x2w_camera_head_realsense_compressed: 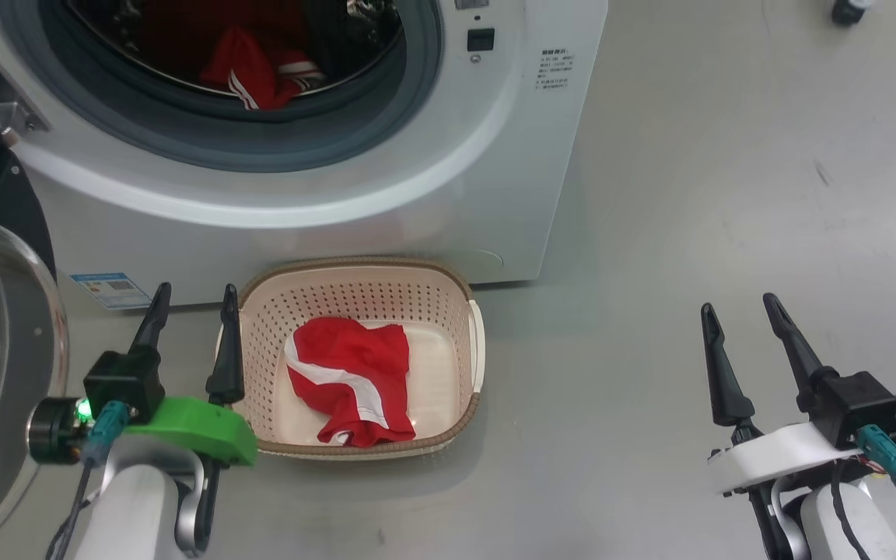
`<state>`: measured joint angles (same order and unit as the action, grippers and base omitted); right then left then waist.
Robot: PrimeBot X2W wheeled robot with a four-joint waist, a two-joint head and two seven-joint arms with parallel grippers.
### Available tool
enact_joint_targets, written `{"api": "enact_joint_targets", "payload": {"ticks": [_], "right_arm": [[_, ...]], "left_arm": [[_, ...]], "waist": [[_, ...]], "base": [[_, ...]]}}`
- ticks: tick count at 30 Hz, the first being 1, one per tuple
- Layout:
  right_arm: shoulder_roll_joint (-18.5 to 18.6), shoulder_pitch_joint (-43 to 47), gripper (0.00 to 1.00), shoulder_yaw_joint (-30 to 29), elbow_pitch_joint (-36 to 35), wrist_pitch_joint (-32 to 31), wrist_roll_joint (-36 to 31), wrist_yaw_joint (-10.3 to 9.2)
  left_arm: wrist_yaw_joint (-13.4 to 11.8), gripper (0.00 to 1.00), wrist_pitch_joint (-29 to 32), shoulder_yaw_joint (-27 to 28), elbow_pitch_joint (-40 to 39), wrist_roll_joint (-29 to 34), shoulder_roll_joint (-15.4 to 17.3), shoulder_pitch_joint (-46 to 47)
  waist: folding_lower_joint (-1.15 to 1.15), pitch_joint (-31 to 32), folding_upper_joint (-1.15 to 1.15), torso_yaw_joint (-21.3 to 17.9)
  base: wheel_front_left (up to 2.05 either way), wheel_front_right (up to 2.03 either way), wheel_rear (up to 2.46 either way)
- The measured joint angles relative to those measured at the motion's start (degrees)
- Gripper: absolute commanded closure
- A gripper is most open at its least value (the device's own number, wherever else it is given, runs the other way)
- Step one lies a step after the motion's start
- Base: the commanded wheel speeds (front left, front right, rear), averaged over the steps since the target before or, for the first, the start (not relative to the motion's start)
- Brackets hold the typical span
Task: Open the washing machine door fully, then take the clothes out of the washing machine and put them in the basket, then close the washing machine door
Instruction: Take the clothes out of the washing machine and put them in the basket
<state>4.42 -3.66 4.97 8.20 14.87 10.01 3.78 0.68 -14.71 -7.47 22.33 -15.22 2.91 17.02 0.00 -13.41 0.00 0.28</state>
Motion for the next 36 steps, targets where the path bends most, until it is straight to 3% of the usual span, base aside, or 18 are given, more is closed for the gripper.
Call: {"api": "enact_joint_targets", "payload": {"ticks": [15,36], "right_arm": [[-0.7,7.3,0.00,0.1,-0.3,0.0,0.0,-1.00],[-0.9,9.1,0.00,0.8,-2.4,0.0,0.1,-1.93]], "left_arm": [[-0.5,0.00,0.0,-1.4,-5.3,0.4,0.0,-11.3],[-1.5,0.00,0.6,-1.8,-11.2,0.4,0.2,-15.3]], "waist": [[0.00,9.5,0.00,1.6],[0.00,10.2,0.00,1.2]], "base": [[0.00,0.00,0.00],[0.00,0.00,0.00]]}}
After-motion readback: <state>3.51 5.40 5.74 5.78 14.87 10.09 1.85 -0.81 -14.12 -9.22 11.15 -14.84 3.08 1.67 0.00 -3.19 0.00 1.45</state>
